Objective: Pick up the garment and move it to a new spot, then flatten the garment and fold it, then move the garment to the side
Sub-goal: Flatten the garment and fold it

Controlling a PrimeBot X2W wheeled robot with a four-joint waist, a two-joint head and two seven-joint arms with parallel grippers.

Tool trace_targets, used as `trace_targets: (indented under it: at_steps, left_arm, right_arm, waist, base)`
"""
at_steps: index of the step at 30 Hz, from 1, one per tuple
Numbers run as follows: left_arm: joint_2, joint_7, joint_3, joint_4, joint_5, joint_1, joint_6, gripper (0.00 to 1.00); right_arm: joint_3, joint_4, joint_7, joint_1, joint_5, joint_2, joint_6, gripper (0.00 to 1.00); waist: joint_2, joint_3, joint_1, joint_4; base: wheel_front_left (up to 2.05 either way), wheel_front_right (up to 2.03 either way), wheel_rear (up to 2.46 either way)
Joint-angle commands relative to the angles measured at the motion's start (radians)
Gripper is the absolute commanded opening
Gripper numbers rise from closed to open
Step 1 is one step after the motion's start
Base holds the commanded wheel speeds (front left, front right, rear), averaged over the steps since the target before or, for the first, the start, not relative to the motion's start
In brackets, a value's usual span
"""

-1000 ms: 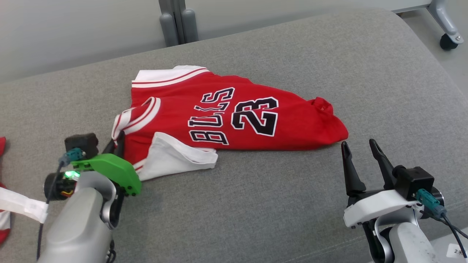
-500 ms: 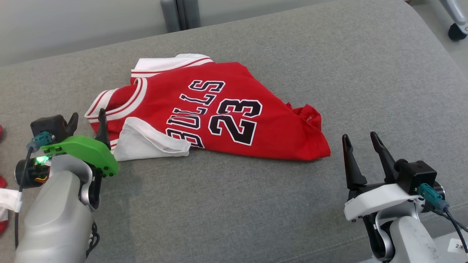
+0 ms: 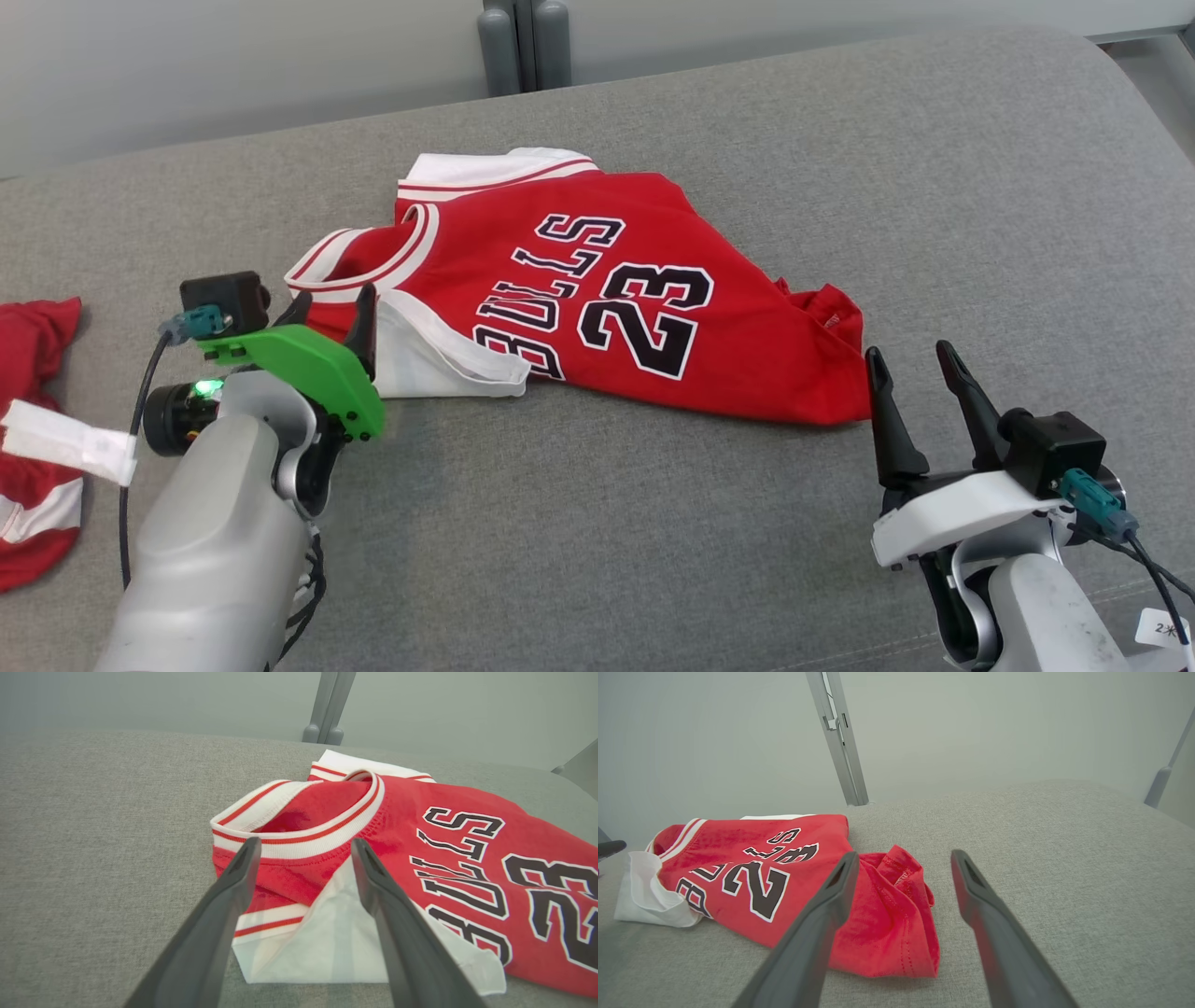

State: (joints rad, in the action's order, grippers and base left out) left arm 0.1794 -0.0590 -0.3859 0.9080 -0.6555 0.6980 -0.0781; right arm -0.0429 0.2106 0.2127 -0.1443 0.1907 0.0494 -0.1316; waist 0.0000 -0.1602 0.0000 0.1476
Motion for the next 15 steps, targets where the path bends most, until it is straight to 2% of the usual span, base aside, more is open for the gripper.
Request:
trace_targets:
  at_steps: [1,6,11,12,13,14,15]
  left_arm:
    - [-0.004,0.022,-0.003,-0.004,-0.008,0.025,-0.003,1.00]
    - [-0.016,0.142,-0.027,0.015,-0.010,0.059,0.011,1.00]
    - [0.000,0.266,-0.067,0.040,0.016,0.077,0.044,1.00]
    - [0.003,0.284,-0.073,0.041,0.017,0.075,0.049,0.86]
    - [0.006,0.291,-0.077,0.037,0.020,0.073,0.051,0.11]
    - [0.009,0.294,-0.079,0.031,0.020,0.069,0.055,0.00]
    - [0.012,0.309,-0.084,0.028,0.021,0.059,0.054,0.00]
  right_arm:
    - [-0.003,0.005,0.004,-0.003,0.007,0.002,0.002,1.00]
    - [-0.009,0.013,0.011,0.000,0.020,0.002,0.002,1.00]
    - [-0.007,0.019,0.015,-0.002,0.025,0.002,0.002,1.00]
    - [-0.005,0.020,0.017,-0.002,0.026,0.002,0.002,1.00]
    - [-0.004,0.020,0.018,-0.001,0.026,0.002,0.002,1.00]
    - [-0.002,0.021,0.019,0.001,0.027,0.002,0.002,1.00]
    - [0.001,0.022,0.020,0.004,0.027,0.002,0.002,1.00]
  waist:
    - [0.0000,0.003,0.0000,0.001]
    - [0.0000,0.002,0.0000,0.016]
    - [0.0000,-0.002,0.0000,0.034]
    - [0.0000,-0.002,0.0000,0.036]
    - [0.0000,-0.002,0.0000,0.037]
    - [0.0000,-0.002,0.0000,0.037]
    - [0.0000,0.000,0.0000,0.034]
  base:
    - [0.00,0.00,0.00]
    - [0.00,0.00,0.00]
    - [0.00,0.00,0.00]
    - [0.00,0.00,0.00]
    - [0.00,0.00,0.00]
    - [0.00,0.00,0.00]
    - [0.00,0.00,0.00]
